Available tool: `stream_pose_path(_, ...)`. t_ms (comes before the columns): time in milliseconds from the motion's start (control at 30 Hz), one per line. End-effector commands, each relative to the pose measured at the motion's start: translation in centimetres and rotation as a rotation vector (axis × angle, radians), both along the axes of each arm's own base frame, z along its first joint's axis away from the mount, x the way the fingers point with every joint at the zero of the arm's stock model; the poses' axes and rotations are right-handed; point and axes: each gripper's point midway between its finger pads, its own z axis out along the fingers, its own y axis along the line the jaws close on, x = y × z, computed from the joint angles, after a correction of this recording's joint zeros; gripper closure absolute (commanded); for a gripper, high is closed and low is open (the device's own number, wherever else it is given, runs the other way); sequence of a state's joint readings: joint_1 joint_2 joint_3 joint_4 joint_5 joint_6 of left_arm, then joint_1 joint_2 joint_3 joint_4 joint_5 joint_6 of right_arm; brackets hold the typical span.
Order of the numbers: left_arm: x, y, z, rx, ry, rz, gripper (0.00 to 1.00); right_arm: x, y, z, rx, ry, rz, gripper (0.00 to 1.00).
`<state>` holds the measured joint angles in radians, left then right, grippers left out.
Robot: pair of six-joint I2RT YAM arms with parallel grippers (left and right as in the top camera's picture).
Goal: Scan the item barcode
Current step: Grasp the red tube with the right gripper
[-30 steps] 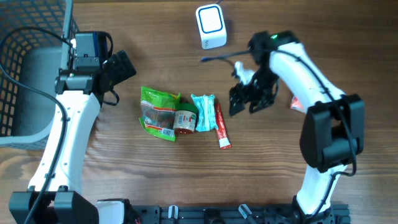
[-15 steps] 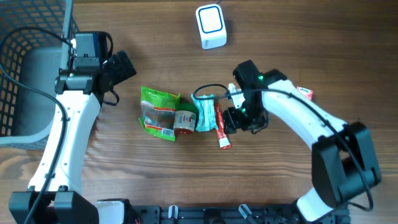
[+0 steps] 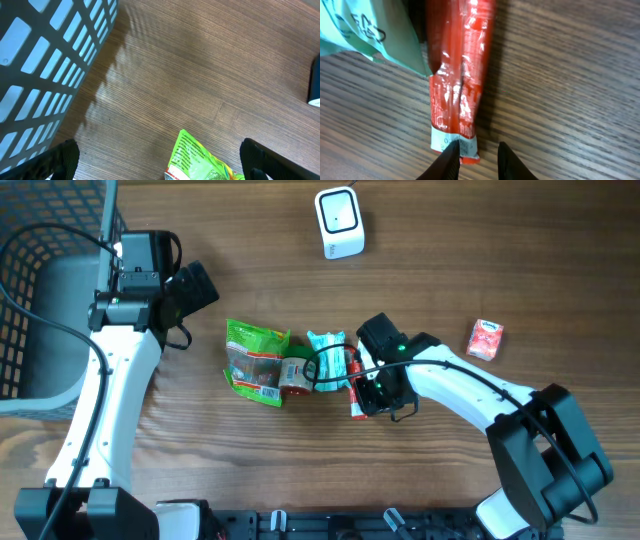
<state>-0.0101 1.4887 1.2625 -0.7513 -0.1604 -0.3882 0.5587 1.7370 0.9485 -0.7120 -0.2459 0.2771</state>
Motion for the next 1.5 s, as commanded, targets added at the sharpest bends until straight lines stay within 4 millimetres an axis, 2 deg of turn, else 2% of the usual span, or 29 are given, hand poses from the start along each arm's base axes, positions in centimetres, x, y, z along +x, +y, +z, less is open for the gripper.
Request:
stream_pose_path(0,0.1,0.2,0.2,0.000,-0.007,0.017,0.00,0.3,0.7,0.4,0.036,-0.021,-0.005,0.74)
stream_pose_path(233,0.1,0.2,0.2,0.000,-0.007,0.017,0.00,0.5,1.0,0.5,0.051,-0.025,-0.006,0.76)
stream_pose_path(333,0.1,0.2,0.2,0.000,-0.007,0.017,0.00,1.6,-1.5,-0.1,-0.093,-0.096,-0.020,0.76)
stream_pose_path(433,0.1,0.2,0.2,0.000,-0.007,0.017,0.00,1.9,-3.7,-0.3,-0.212,-0.124,-0.030,0.76)
stream_pose_path(467,0.1,0.2,0.2,0.000,-0.007,0.017,0.00,1.9,-4.0,-0.2,-0.218,-0.120,-0.033,0.76)
stream_pose_path(600,0.1,0.2,0.2,0.000,-0.007,0.017,0.00,2.3,-3.2,1.1,-0.189,-0.105,-0.024,0.75)
stream_pose_path(733,0.1,0.2,0.2,0.000,-0.007,0.017,0.00,2.1,0.3,2.8,-0.006,-0.057,0.024,0.74)
stream_pose_path(800,0.1,0.2,0.2,0.000,-0.007,0.017,0.00,1.6,1.2,3.1,0.045,-0.023,0.015,0.74)
stream_pose_path(1000,0.1,0.2,0.2,0.000,-0.007,0.017,0.00,1.5,-0.3,1.2,-0.024,-0.051,-0.009,0.72)
stream_pose_path(1167,0.1,0.2,0.2,0.000,-0.007,0.017,0.00,2.4,-0.2,1.3,-0.024,-0.088,-0.012,0.67)
stream_pose_path(1300,0.1,0.2,0.2,0.000,-0.007,0.017,0.00,3.0,-1.2,1.1,-0.082,-0.119,-0.041,0.60)
stream_pose_path(1467,0.1,0.2,0.2,0.000,-0.007,0.017,0.00,1.7,-1.0,0.7,-0.058,-0.064,-0.061,0.62)
